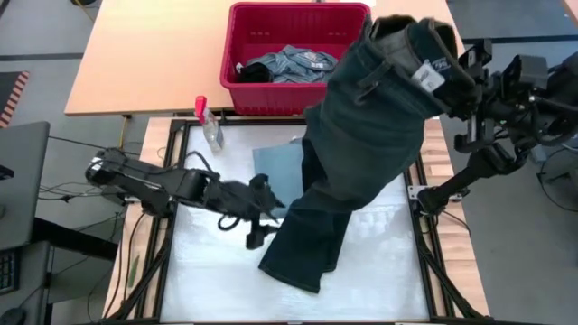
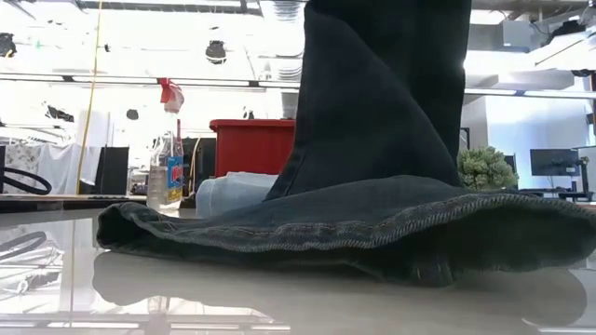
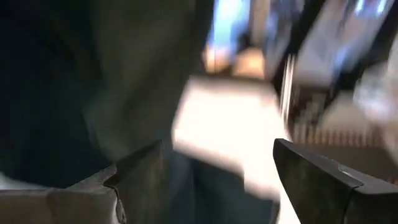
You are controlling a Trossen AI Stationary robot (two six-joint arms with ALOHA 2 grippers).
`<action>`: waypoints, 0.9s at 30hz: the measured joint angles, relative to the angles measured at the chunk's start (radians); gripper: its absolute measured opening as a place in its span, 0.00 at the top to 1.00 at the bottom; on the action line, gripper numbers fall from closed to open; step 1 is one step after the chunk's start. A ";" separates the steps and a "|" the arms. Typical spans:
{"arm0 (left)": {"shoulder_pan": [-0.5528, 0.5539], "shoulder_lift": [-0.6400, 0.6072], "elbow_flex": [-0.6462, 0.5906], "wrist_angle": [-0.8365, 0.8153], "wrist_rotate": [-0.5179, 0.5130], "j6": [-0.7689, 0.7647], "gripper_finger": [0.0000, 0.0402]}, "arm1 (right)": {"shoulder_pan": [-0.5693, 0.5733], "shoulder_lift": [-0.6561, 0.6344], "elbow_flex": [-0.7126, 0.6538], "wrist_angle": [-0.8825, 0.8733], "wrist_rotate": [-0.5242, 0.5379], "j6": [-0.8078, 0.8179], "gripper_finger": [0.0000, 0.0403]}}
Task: Fold Laundry from Bin
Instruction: Fold the black pants from the red laundry bin
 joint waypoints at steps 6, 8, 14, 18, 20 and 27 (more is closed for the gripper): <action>0.112 -0.012 -0.050 0.347 -0.008 0.021 0.29 | 0.015 0.020 0.000 0.004 0.000 0.007 0.90; 0.166 0.012 -0.050 0.405 0.010 0.000 0.29 | 0.015 0.028 0.000 0.011 0.000 0.007 0.90; 0.271 0.078 -0.052 0.479 0.030 -0.038 0.29 | 0.015 0.038 0.000 0.018 0.001 0.029 0.90; 0.300 0.113 -0.051 0.500 0.050 -0.034 0.29 | 0.015 0.038 0.000 0.027 0.000 0.049 0.90; 0.316 0.134 -0.051 0.568 0.120 -0.031 0.29 | 0.015 0.038 0.000 0.037 0.001 0.047 0.90; 0.349 0.191 -0.015 0.685 0.093 -0.012 0.30 | 0.015 0.038 0.000 0.073 0.000 0.039 0.90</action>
